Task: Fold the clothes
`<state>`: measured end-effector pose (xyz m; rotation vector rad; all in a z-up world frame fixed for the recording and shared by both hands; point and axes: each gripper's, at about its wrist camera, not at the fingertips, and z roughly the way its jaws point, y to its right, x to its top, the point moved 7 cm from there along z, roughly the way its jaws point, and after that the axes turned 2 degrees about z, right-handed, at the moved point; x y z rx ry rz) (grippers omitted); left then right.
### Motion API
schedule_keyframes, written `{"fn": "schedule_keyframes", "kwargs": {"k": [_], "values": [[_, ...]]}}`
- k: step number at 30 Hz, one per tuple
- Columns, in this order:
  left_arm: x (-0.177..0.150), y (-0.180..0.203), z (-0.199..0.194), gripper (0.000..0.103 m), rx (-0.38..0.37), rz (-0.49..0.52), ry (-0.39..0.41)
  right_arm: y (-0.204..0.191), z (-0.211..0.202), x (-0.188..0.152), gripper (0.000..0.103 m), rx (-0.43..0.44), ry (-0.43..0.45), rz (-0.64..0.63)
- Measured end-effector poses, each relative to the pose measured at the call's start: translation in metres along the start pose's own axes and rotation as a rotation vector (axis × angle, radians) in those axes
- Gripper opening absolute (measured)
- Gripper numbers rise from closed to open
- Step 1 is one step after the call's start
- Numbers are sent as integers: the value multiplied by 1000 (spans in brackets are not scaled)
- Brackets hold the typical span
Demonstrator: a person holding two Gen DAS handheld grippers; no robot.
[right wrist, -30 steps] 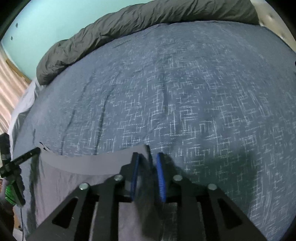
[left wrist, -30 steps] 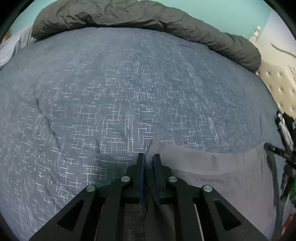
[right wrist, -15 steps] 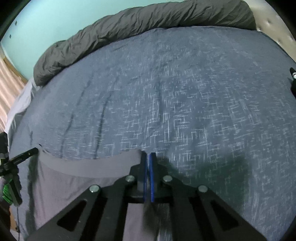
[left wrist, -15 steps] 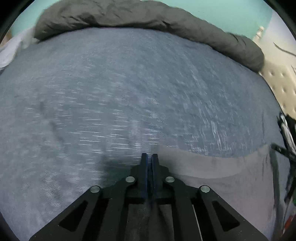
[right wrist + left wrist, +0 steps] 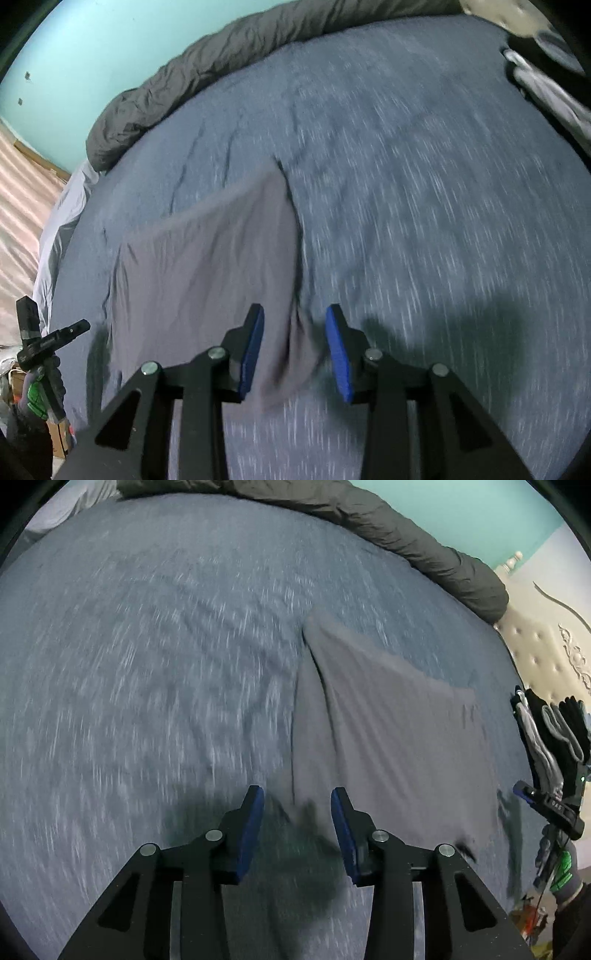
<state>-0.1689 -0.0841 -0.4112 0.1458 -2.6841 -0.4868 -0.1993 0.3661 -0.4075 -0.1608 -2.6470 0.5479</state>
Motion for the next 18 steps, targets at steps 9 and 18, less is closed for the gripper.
{"fn": "schedule_keyframes", "kwargs": {"k": [9, 18], "values": [[-52, 69, 5, 41, -66, 159, -61, 4, -4, -35, 39, -10, -38, 72], [-51, 80, 27, 29, -56, 194, -94, 13, 10, -31, 39, -19, -31, 135]]}}
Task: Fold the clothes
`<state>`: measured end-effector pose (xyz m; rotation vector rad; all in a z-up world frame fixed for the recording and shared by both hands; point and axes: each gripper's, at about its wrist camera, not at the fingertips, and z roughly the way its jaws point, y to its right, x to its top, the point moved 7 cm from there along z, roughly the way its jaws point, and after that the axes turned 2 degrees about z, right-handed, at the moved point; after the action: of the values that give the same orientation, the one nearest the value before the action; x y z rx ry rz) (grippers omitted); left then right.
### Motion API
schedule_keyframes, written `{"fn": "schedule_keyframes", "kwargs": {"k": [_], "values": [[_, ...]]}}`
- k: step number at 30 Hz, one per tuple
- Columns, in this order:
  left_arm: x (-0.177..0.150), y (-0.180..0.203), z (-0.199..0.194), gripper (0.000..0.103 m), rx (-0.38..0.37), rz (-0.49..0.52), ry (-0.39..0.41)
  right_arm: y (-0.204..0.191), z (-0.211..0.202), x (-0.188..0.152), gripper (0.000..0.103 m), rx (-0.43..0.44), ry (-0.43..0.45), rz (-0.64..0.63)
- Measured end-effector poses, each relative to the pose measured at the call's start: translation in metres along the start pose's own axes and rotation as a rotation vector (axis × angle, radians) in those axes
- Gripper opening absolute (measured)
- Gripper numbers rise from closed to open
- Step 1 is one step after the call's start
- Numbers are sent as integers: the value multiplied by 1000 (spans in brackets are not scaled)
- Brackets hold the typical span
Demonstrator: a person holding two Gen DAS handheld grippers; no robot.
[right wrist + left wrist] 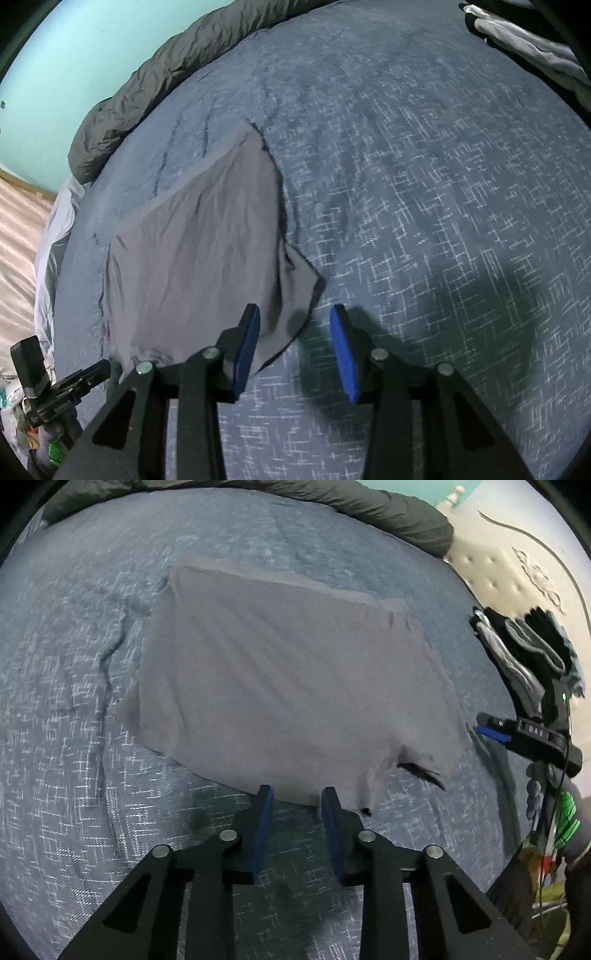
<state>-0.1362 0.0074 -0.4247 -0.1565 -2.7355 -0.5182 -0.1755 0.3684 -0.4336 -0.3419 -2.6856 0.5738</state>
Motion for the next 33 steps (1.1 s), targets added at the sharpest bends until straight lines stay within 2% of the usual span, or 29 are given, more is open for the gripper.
{"fn": "schedule_keyframes", "kwargs": {"k": [2, 5, 8, 9, 12, 13, 15, 19, 21, 23, 25, 29, 33], "values": [[2, -14, -4, 29, 19, -38, 15, 5, 3, 2, 39, -1, 5, 26], [10, -51, -18, 29, 99, -130, 65, 9, 5, 7, 39, 31, 17, 60], [14, -84, -29, 30, 166, -194, 99, 7, 10, 10, 38, 28, 17, 41], [14, -94, -32, 30, 182, -209, 107, 6, 12, 11, 34, 26, 15, 34], [15, -114, -31, 30, 201, -232, 104, 4, 17, 13, 9, -1, 27, 10], [15, -119, -30, 30, 203, -235, 101, 4, 17, 15, 4, 3, 37, 15], [14, -123, -30, 30, 198, -229, 97, 4, 16, 17, 1, 17, 44, 24], [23, -124, -20, 30, 166, -238, 105, 3, 12, 20, 0, 36, 60, 17], [31, -123, -10, 25, 146, -242, 108, 5, 10, 22, 0, 43, 71, 25], [34, -122, -7, 9, 140, -231, 109, 8, 7, 24, 0, 46, 77, 36], [42, -118, -1, 2, 133, -217, 110, 11, 4, 25, 0, 53, 80, 48], [49, -114, 2, 0, 149, -218, 129, 11, 1, 24, 0, 68, 97, 55], [49, -123, -5, 0, 163, -239, 146, 16, -2, 25, 0, 38, 113, 61]]}}
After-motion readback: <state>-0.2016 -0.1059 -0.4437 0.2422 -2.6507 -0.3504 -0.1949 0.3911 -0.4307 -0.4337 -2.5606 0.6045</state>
